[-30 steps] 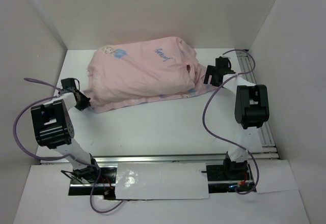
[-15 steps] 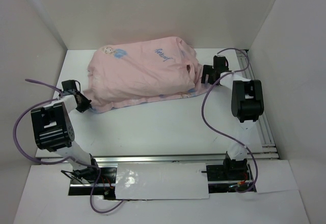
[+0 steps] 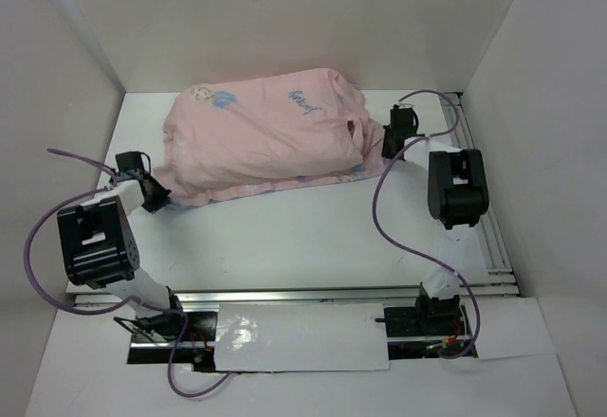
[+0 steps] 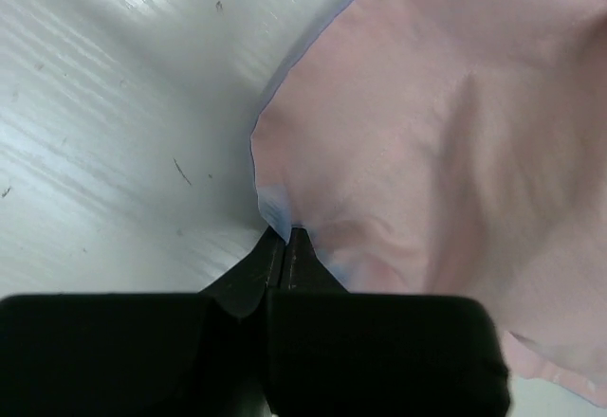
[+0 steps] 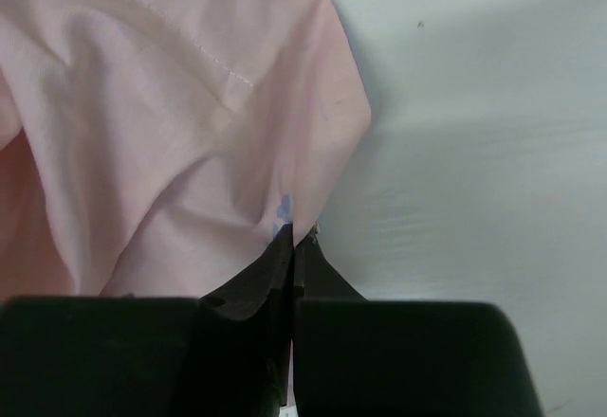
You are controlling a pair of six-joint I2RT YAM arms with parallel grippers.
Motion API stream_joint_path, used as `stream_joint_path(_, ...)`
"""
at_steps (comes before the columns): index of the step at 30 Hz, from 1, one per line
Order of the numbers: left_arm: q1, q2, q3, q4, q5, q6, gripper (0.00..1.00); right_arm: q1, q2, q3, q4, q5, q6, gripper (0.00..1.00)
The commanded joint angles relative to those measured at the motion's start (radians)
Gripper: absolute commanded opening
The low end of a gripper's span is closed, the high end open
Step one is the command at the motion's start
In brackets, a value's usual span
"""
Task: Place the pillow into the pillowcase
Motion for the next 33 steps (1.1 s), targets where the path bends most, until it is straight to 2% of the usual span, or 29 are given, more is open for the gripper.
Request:
stream_joint_path(1, -0.018, -0.128, 0.02, -0.017, -0.019, 0.021, 0.0, 0.029, -0.049, -0.055, 0.002, 0.034, 0.034, 0.0)
stream_joint_path(5, -0.036, -0.352, 0.133, -0.082, -0.042, 0.031, 0.0, -0.025, -0.239, -0.076, 0.079, 0.014, 0.074, 0.0)
stream_joint_path(7, -0.036, -0.427, 0.271, -0.147, -0.063, 0.031, 0.0, -0.069, -0.322, -0.087, 0.166, -0.076, 0.106, 0.0)
stream_joint_path(8, -0.036, -0.476, 0.329, -0.174, -0.064, 0.031, 0.0, -0.069, -0.392, -0.087, 0.18, -0.076, 0.106, 0.0)
stream_joint_path(12, -0.036, -0.499, 0.653, -0.312, -0.1, 0.051, 0.0, -0.078, -0.568, -0.051, 0.223, -0.076, 0.071, 0.0)
stream_joint_path(13, -0.036, -0.499, 0.777, -0.334, -0.1, 0.074, 0.0, -0.078, -0.604, -0.051, 0.223, -0.048, 0.059, 0.0)
stream_joint_path(15, -0.036, -0.49, 0.894, -0.372, -0.1, 0.084, 0.0, -0.078, -0.708, -0.018, 0.223, 0.009, 0.05, 0.0)
stream_joint_path(16, -0.036, -0.47, 1.02, -0.389, -0.123, 0.109, 0.0, -0.088, -0.742, -0.009, 0.223, 0.085, 0.025, 0.0)
stream_joint_path(19, -0.036, -0.406, 1.242, -0.486, -0.182, 0.146, 0.0, -0.088, -0.851, 0.041, 0.214, 0.247, -0.018, 0.0)
stream_joint_path(20, -0.036, -0.36, 1.379, -0.51, -0.223, 0.16, 0.0, -0.088, -0.871, 0.066, 0.214, 0.343, -0.054, 0.0)
stream_joint_path(22, -0.036, -0.331, 1.497, -0.538, -0.235, 0.188, 0.0, -0.088, -0.902, 0.092, 0.239, 0.431, -0.102, 0.0)
stream_joint_path(27, -0.036, -0.358, 1.497, -0.504, -0.326, 0.237, 0.0, -0.088, -0.935, 0.225, 0.258, 0.574, -0.254, 0.0)
stream_joint_path(33, -0.036, -0.409, 1.499, -0.48, -0.37, 0.295, 0.0, -0.088, -0.954, 0.367, 0.259, 0.632, -0.409, 0.0)
